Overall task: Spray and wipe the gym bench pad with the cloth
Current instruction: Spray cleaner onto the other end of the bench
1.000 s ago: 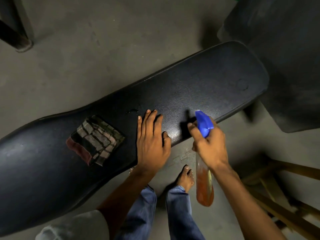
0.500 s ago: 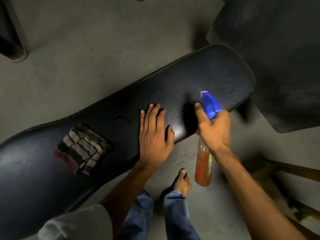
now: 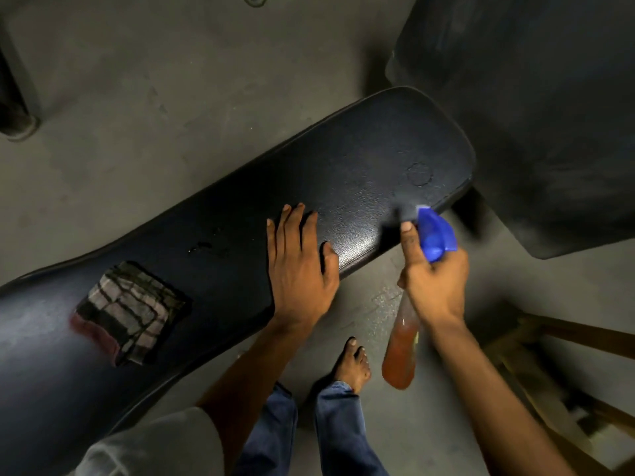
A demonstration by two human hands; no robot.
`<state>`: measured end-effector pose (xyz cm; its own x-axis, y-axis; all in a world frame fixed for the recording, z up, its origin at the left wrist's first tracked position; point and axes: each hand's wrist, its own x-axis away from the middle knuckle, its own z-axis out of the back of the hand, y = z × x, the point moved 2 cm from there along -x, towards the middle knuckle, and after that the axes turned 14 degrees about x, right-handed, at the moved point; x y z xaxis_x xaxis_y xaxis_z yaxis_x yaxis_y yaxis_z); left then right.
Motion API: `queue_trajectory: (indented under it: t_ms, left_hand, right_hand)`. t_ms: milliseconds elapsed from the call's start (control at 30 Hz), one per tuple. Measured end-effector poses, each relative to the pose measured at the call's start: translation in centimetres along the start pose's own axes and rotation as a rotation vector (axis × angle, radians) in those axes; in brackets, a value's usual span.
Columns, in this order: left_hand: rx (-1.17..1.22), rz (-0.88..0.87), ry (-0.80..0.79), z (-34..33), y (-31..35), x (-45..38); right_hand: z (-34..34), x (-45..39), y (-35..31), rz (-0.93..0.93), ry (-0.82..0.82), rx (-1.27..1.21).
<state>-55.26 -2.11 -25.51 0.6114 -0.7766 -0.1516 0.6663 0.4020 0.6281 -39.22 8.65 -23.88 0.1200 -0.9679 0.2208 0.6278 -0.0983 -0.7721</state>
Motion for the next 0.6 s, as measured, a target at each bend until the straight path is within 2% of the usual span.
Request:
queue_trajectory:
  t_ms: [67,200,267,500,600]
  left_hand:
    - [-0.004,-0.004,-0.006,-0.6,0.7,-0.5]
    - [-0.045,-0.003,-0.022,-1.6,1.5,-1.8]
    - [-0.059,-0.01,-0.02,-1.8,1.6,-2.5]
    - [-0.061,-0.056,-0.024,-2.7,2.7,-4.1]
    - [-0.074,-0.036,-0.051,-3.1,2.9,-4.0]
  right_hand:
    - [0.0,-1.0,-0.7,0.041,-0.006,0.02]
    - [-1.1,-0.8,-3.0,0.247,-0.187,0.105]
    - [-1.3,-0.8,-3.7,0.321,-0.193,0.136]
    - [2.0,-4.8,-0.3,0.014,0.121,-0.033]
    - [2.8,-4.5,0.8,-0.015,0.15,-0.022]
